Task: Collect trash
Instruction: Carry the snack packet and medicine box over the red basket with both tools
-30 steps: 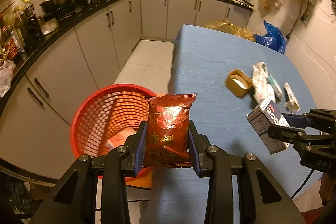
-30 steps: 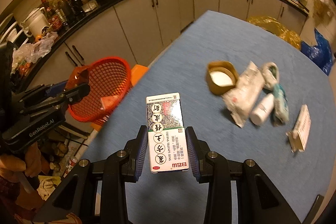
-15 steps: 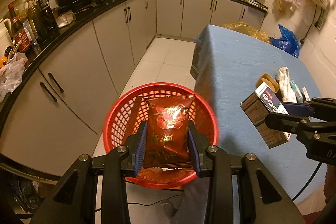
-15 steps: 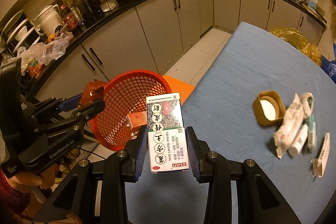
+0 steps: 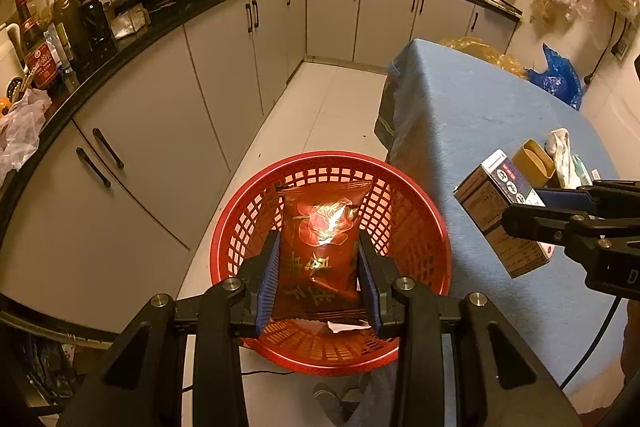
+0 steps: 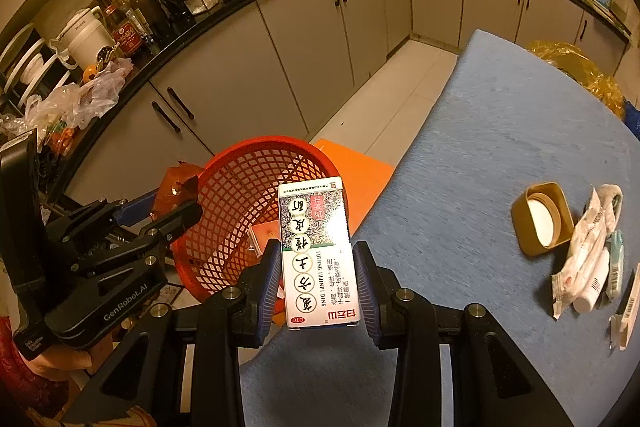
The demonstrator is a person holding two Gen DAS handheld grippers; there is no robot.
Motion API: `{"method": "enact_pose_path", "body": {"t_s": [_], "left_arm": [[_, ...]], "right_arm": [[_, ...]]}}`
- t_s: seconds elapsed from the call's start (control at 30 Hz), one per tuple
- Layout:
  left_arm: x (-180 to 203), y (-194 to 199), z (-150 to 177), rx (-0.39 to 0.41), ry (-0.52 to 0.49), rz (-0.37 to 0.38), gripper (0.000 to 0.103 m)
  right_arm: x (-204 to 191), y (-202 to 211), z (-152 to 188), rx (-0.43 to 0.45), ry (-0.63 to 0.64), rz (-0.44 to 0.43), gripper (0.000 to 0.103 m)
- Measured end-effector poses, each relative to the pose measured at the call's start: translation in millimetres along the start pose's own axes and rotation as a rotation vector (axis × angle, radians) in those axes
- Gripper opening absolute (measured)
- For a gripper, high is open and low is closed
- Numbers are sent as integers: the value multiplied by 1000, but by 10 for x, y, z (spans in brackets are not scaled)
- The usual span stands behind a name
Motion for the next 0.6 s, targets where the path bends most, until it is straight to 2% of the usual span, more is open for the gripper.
{"method": "enact_pose_path", "body": {"t_s": [0.6], "left_arm": [[-22,-137,29,-28,0,-9,35]], "right_arm": [[-103,-205,-90,-20,2,-14,39]]}}
Point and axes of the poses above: each gripper's, at about its wrist camera, not at the fingertips, and y roughly against the way its jaws point, x to its right, z to its underside, the point moved 10 cm from there along -y, roughly the way its jaws point, and after that the axes turned 8 degrees about -y, right-handed, at the moved point
